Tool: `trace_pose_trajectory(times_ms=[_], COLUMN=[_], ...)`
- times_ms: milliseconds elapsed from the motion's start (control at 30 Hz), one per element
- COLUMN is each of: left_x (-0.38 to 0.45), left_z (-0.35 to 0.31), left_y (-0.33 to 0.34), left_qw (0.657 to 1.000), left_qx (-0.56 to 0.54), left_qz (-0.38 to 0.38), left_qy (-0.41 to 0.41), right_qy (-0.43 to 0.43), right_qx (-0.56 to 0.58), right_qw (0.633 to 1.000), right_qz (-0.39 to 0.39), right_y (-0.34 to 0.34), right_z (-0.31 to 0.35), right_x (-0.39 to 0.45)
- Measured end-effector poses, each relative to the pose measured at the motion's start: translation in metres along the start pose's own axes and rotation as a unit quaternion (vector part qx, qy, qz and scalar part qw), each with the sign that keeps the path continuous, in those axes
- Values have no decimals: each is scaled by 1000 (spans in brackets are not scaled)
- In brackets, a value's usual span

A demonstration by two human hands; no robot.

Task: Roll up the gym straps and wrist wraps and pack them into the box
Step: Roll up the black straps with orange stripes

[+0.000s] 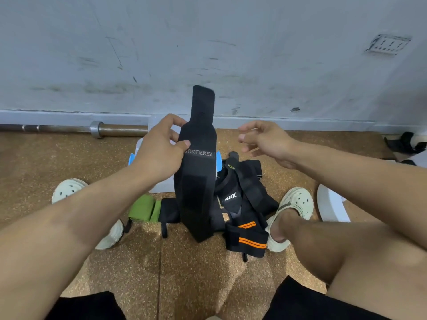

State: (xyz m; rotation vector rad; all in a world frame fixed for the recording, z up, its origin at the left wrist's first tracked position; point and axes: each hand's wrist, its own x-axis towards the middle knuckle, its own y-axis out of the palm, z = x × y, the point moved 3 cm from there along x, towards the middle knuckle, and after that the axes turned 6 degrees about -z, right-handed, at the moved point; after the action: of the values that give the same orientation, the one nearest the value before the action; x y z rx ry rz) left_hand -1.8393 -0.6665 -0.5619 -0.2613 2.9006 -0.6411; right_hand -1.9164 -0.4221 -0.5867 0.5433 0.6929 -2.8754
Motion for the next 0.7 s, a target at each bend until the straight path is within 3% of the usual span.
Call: trace_pose_trajectory(times_ms=[200, 400, 567, 700], left_x=[0, 1, 1, 4], left_z=[8, 17, 24, 26], left_y=[16, 24, 30, 29], left_qw=[995, 973, 972, 976], left_qx=[60, 157, 148, 136], left_qz=[71, 159, 174, 163], left_qy=[26, 52, 51, 51], right_qy=[34, 33, 53, 108], right_qx=[-143, -394, -512, -519], right_qw=[989, 898, 835, 824], right_qz=[5, 192, 195, 200], right_y=[1, 44, 93, 113], right_z=[-41, -105, -205, -266], right_x=[17, 24, 13, -11])
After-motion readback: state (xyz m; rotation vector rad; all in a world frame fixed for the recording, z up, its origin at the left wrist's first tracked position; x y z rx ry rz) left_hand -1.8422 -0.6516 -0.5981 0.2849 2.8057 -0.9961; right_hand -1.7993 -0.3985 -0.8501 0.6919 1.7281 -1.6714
